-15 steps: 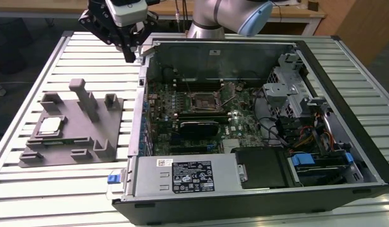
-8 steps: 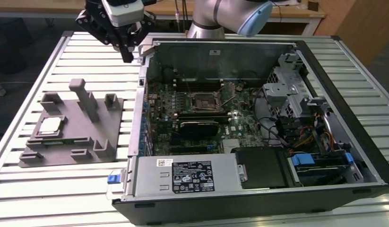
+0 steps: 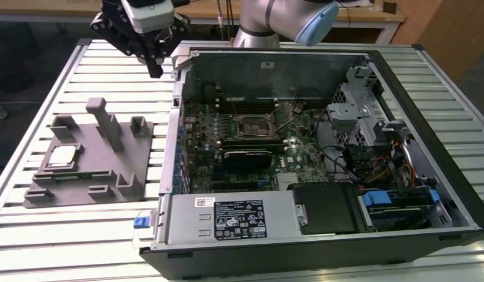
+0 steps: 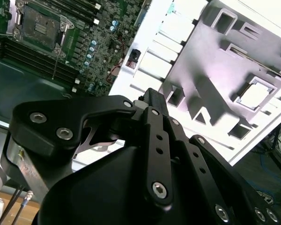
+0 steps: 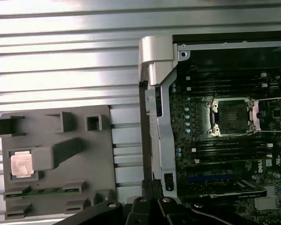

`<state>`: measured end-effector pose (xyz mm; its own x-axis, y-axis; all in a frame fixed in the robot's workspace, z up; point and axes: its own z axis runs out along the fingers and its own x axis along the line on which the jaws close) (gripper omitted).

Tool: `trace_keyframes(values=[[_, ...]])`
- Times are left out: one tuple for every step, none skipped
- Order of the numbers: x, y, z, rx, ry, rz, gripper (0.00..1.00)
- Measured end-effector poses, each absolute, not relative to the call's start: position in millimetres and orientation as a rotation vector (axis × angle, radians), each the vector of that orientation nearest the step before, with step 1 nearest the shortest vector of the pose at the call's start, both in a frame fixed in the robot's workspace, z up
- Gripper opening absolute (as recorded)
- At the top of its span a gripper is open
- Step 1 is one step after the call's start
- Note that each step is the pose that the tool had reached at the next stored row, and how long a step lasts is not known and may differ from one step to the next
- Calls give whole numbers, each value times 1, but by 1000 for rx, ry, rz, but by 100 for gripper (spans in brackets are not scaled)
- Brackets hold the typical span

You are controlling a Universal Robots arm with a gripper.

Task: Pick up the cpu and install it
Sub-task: 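Reach for the cpu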

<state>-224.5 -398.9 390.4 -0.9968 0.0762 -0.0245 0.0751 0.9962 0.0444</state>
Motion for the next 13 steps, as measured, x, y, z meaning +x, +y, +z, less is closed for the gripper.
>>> trace_keyframes(values=[[-225,-399,390,118,3112,68,11],[-226,-399,390,118,3112,68,11],[-226,-399,390,118,3112,68,11],[-227,-399,390,118,3112,68,11],[-228,-399,390,118,3112,68,11],[-228,-399,390,118,3113,68,11],[-229,-399,390,118,3112,68,11],[-229,-399,390,118,3113,68,11],[-230,-399,390,118,3112,68,11],[-231,-399,390,118,3112,68,11],[-231,-399,390,118,3113,68,11],[-232,-399,390,118,3112,68,11],[-233,-399,390,118,3113,68,11]])
